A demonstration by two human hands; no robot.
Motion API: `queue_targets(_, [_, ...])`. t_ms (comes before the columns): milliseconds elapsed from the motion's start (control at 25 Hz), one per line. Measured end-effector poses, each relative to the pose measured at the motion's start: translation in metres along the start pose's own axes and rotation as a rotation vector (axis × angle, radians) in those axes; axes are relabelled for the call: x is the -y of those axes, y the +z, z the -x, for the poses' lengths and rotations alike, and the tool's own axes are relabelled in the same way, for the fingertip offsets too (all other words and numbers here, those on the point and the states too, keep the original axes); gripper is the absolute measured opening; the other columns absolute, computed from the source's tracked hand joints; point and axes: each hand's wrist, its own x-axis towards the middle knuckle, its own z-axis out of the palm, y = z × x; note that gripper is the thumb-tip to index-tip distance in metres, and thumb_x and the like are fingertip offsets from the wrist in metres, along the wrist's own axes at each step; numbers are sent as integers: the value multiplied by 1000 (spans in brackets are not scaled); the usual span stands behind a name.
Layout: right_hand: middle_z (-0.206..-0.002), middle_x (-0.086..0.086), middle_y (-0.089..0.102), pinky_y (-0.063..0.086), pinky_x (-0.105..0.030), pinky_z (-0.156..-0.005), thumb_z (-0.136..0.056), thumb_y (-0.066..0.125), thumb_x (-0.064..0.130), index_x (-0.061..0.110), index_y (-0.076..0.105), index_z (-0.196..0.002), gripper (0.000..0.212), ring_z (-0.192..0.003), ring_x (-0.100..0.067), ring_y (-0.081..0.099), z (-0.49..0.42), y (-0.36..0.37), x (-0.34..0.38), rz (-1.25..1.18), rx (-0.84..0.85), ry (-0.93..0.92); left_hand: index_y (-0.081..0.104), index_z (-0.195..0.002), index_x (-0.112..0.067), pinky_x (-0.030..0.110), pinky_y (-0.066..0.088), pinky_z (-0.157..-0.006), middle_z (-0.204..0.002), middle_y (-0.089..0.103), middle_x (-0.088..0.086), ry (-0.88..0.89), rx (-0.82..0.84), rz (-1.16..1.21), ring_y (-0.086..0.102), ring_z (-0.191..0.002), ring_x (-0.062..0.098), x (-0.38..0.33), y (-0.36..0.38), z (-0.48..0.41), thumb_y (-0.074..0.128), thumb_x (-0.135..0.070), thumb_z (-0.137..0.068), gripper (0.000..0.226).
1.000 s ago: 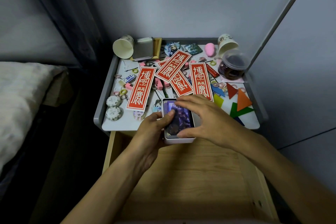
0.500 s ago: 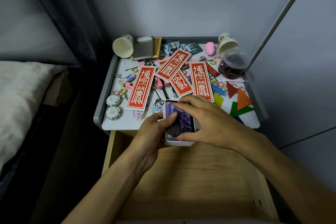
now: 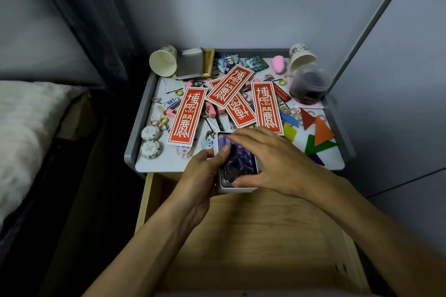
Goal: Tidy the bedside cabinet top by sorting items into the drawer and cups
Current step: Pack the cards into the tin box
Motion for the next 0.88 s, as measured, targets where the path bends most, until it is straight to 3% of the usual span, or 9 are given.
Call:
queue_targets(440, [-157,9,25,22,-27,-111,-80,67,58,25,19,-154,94,-141,-5,18,0,3,4,-8,-33,8,64,-117,-8,50,52,-91,-106,72,16,-7,-53,-3,71,-95,33,-2,-5,-1,56,-35,-96,35])
queue_targets(720, [-156,10,26,20,-25,-107,-81,67,56,27,20,-153,92,-139,-3,16,0,3,6,1,-45,-22,64,-118,-7,54,51,-92,-105,73,14,-15,-47,17,71,-95,34,-4,-6,0,60,-34,-93,37])
queue_targets(880, [-154,10,25,21,-25,-106,-81,67,55,26,20,-153,90,-138,-2,15,1,1,7,3,-47,-31,63,-118,-5,48,55,-84,-107,72,15,7,-66,13,71,-93,33,-4,-7,-1,63,-33,-90,40])
